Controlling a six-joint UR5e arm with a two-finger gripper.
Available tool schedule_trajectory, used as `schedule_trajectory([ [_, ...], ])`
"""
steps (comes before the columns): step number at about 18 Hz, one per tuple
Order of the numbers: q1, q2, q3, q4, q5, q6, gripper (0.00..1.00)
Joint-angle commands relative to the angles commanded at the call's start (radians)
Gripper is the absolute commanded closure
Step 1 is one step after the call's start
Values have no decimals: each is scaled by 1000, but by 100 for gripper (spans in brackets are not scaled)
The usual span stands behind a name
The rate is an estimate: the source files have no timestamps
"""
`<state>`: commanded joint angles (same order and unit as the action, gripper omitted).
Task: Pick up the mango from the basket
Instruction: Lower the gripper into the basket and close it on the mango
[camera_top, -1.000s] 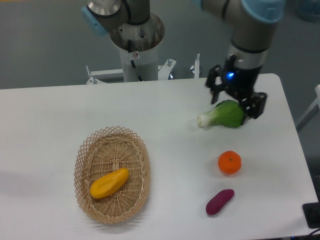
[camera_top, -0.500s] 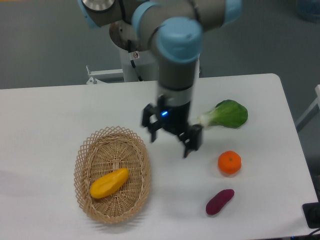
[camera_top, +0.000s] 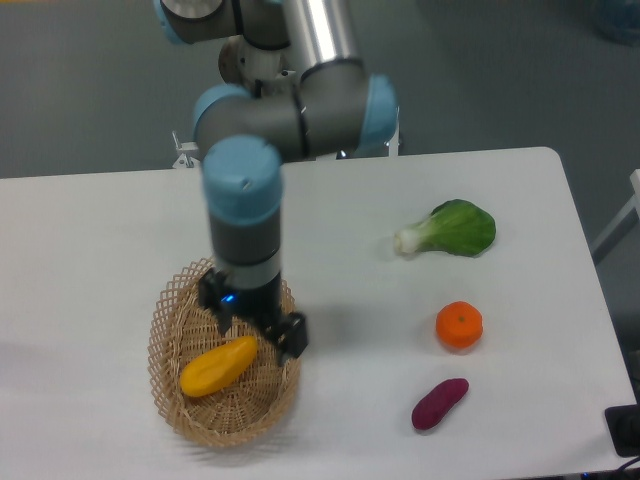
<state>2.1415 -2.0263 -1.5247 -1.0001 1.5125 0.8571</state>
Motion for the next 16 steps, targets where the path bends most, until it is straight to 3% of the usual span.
schedule_trajectory([
  [3,-9,-14,-2,-18,-2,94,0],
  [9,-51,-87,9,-2,8,7,0],
  [16,-74,-109,3,21,9,-36,0],
])
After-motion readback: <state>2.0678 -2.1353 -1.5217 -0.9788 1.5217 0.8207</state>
